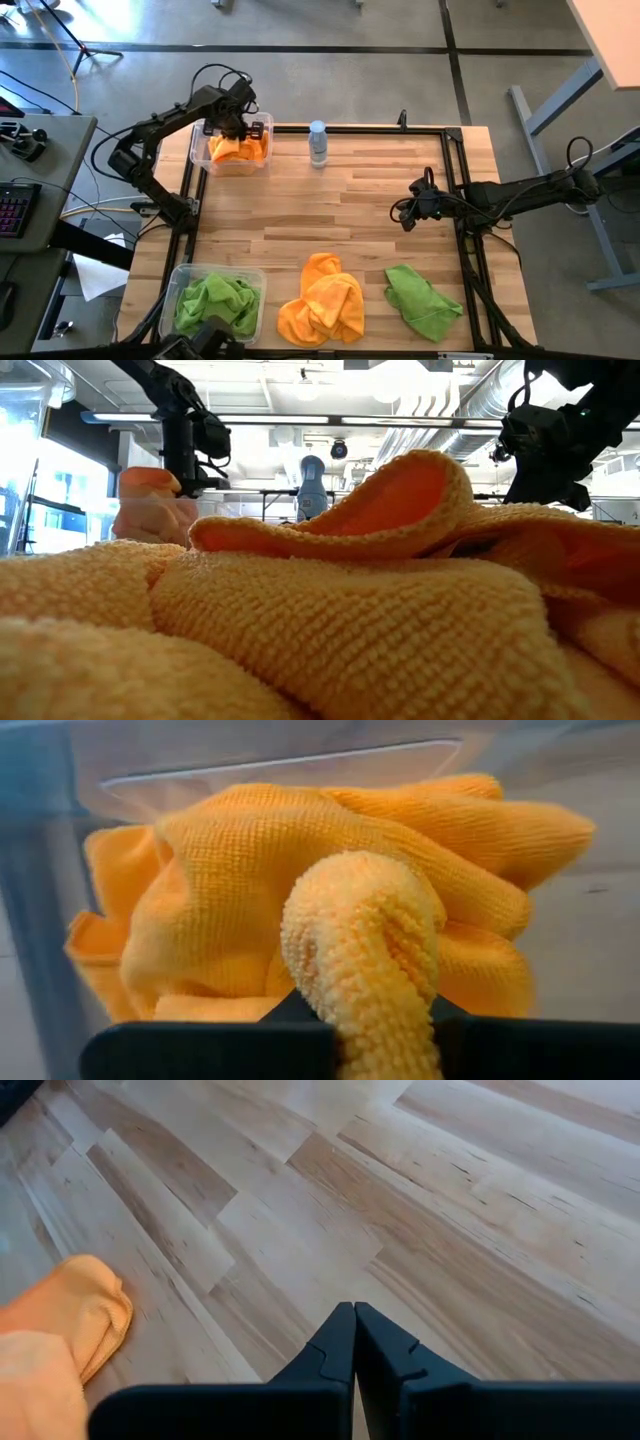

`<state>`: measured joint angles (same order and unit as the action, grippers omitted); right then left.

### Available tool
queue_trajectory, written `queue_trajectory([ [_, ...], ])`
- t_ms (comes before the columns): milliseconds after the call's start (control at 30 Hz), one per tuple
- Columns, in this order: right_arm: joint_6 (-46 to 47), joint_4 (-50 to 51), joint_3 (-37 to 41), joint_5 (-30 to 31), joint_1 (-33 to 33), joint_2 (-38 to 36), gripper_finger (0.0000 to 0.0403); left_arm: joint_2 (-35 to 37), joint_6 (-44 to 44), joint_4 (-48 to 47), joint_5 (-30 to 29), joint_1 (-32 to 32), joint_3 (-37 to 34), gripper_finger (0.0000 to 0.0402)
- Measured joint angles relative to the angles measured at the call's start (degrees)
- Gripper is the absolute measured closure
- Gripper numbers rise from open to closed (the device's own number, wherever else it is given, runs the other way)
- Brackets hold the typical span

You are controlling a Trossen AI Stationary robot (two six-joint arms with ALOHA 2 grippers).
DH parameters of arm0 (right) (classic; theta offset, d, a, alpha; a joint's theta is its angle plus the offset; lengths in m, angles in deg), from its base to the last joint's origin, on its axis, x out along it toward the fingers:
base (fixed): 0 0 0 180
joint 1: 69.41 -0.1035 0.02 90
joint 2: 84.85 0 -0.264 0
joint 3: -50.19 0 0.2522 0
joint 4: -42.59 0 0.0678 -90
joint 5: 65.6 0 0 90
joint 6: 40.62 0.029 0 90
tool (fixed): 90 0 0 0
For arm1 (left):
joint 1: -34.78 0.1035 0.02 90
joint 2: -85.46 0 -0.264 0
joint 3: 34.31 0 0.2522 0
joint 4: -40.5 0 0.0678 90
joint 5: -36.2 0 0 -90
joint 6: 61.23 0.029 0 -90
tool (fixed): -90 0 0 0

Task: Sort microfiber towel by color & place in baskets
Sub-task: Put the yellow microfiber towel into the top transparent bin

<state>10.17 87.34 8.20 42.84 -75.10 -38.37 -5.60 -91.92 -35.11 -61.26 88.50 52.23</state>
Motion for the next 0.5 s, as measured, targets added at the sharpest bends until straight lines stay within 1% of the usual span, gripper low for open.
queue_trajectory([
  [167,0.33,0.00,0.00,-0.01,0.00,0.00,0.0403,0.04,-0.21,0.83,-0.64,-0.96,-1.64,0.0401],
  [333,0.37,-0.02,0.00,0.01,-0.01,0.00,0.0403,0.04,-0.88,2.34,-0.41,-1.41,-5.67,0.0400],
  [500,0.37,-0.04,0.00,0.01,0.00,0.02,0.0403,0.06,-2.26,6.44,2.47,-1.26,-9.49,0.0400],
])
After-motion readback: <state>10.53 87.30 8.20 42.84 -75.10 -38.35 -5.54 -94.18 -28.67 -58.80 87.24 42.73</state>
